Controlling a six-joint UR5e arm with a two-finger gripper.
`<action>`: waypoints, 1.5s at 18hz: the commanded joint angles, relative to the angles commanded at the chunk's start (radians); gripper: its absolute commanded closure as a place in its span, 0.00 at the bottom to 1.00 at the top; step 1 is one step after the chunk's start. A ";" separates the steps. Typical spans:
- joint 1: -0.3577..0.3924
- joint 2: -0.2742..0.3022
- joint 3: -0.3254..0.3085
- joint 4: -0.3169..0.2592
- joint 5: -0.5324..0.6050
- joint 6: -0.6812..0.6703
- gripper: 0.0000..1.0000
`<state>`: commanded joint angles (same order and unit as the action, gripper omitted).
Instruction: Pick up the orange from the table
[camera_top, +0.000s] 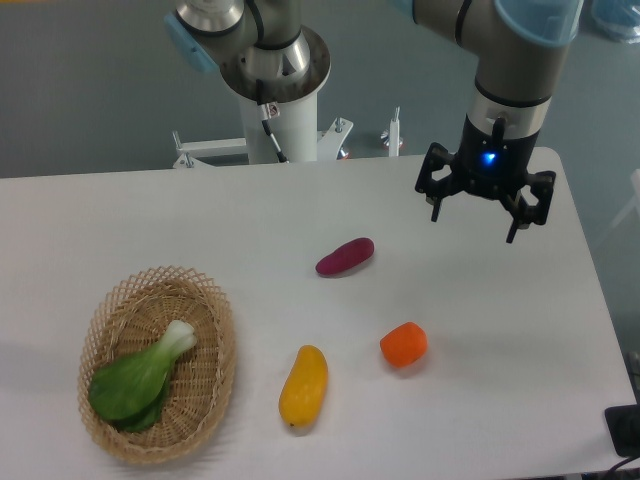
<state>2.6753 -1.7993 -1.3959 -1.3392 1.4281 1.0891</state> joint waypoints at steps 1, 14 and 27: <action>0.000 0.002 -0.006 0.002 0.000 0.003 0.00; -0.038 -0.035 -0.040 0.060 0.009 0.057 0.00; -0.127 -0.166 -0.212 0.348 0.138 0.290 0.00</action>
<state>2.5479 -1.9650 -1.6076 -0.9909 1.5661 1.3787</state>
